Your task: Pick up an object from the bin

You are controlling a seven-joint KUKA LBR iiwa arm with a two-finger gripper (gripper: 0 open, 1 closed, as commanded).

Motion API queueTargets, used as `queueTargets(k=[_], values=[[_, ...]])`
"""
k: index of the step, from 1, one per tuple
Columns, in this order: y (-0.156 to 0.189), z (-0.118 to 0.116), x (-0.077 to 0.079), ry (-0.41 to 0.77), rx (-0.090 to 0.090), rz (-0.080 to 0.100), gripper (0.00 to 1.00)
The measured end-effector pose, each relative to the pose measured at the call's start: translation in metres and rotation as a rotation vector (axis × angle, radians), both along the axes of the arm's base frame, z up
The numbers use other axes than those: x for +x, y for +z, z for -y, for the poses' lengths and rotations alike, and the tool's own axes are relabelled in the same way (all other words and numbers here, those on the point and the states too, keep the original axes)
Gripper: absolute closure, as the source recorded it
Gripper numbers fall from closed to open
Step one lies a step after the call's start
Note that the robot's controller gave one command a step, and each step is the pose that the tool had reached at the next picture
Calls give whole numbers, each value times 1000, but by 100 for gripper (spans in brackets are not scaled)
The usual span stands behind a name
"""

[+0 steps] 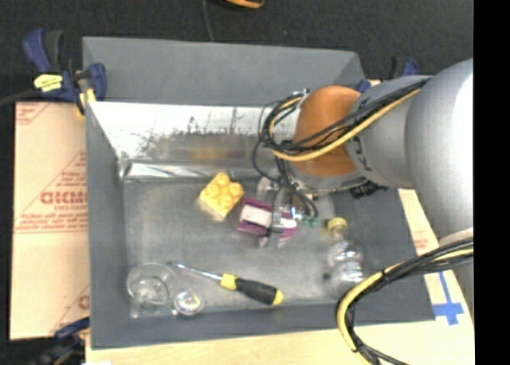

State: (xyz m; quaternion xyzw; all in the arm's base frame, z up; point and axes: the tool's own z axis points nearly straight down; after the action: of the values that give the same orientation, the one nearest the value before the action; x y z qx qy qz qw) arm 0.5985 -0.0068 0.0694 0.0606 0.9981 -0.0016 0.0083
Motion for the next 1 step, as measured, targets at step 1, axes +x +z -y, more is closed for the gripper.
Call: queueTargets(k=[1], values=[[1,-6,-6,-37,5,1,100]])
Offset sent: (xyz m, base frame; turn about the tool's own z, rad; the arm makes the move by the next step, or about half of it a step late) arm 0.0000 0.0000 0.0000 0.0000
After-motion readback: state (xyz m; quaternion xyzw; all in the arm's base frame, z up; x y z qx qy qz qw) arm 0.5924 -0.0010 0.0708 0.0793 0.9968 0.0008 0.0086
